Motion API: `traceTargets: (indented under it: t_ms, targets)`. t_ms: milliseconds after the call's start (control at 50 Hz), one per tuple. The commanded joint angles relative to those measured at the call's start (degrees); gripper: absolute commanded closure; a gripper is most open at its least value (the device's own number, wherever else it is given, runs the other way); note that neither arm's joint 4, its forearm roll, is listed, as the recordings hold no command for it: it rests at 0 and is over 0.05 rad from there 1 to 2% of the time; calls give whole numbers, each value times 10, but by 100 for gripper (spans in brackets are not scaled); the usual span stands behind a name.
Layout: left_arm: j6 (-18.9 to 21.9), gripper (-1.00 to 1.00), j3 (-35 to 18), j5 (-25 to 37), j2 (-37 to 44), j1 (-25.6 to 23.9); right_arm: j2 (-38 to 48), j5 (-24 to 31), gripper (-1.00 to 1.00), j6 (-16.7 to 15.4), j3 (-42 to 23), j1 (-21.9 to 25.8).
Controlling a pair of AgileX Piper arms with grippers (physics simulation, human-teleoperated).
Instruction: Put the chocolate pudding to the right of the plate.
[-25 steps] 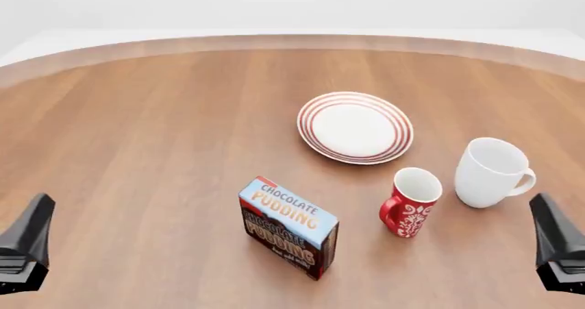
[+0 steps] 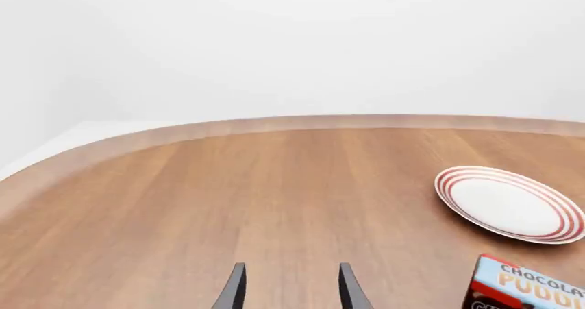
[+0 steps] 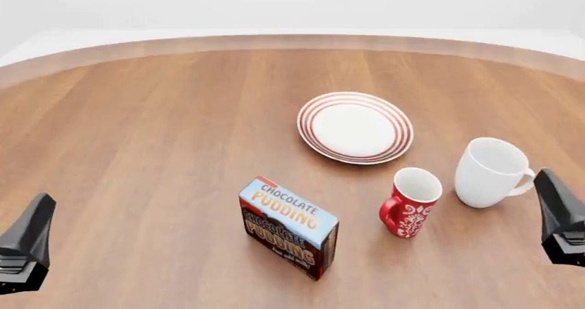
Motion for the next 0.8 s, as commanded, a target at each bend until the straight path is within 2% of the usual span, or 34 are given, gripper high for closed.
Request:
traceTargets:
  t_ms: [20, 60, 120, 140, 220, 280, 320, 360, 420, 440, 480, 580, 680, 720, 800]
  targets:
    - [0, -100, 0, 0, 0, 0, 61, 105, -100, -32, -189, 13]
    - [0, -100, 0, 0, 0, 0, 78, 116, -100, -52, -227, 25]
    - [0, -100, 0, 0, 0, 0, 85, 138, -100, -54, -258, 40]
    - [0, -100, 0, 0, 0, 0, 99, 145, -100, -68, -281, 48]
    - [0, -100, 0, 0, 0, 0, 110, 175, -100, -82, -339, 67]
    - [0, -100, 0, 0, 0, 0, 141, 174, -100, -90, -375, 88]
    - [0, -100, 0, 0, 0, 0, 150, 184, -100, -83, -397, 97]
    - [0, -100, 0, 0, 0, 0, 155, 190, -100, -96, -408, 110]
    - [0, -100, 0, 0, 0, 0, 171, 198, -100, -81, -427, 136]
    - [0, -100, 0, 0, 0, 0, 176, 205, -100, -64, -437, 150]
    - [0, -100, 0, 0, 0, 0, 180, 213, -100, -78, -444, 166]
    - [0, -100, 0, 0, 0, 0, 198, 221, -100, -87, -469, 212]
    - [0, -100, 0, 0, 0, 0, 241, 222, -100, -118, -500, 260]
    - [0, -100, 0, 0, 0, 0, 251, 222, -100, -116, -507, 268]
    - [0, -100, 0, 0, 0, 0, 306, 210, -100, -151, -529, 303]
